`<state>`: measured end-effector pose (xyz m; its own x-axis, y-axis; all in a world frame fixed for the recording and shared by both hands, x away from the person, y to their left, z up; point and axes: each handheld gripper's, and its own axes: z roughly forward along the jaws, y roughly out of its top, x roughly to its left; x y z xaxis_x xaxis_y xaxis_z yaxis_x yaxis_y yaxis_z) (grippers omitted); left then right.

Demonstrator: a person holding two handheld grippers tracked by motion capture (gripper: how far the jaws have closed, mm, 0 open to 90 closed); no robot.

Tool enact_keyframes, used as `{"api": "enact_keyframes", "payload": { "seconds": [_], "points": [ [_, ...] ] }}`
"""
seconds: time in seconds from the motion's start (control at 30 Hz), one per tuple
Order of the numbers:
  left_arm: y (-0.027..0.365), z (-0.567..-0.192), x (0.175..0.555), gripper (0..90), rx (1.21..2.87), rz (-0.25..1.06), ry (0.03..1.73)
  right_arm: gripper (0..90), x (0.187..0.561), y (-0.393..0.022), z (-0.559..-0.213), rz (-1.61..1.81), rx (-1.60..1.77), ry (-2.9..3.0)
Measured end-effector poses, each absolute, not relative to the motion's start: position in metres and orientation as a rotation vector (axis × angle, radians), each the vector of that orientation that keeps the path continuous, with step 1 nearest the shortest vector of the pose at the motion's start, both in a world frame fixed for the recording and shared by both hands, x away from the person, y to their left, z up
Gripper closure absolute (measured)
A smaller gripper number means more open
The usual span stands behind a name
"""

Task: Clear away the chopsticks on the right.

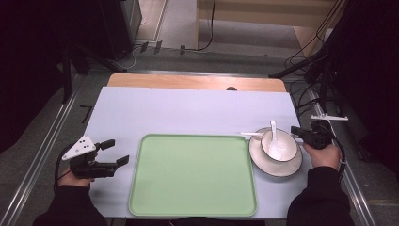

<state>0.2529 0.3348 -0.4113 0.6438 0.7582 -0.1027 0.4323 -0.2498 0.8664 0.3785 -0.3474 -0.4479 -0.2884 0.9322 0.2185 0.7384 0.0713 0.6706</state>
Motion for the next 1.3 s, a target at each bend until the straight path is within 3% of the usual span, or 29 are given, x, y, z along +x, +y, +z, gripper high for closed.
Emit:
{"api": "enact_keyframes", "payload": {
  "seconds": [1.3],
  "points": [
    [0.335,-0.4111,0.2534,16.1,1.881,0.419,0.942,90.0,0.3732,-0.3551,-0.4525,1.039,1.687,2.154]
  ]
}}
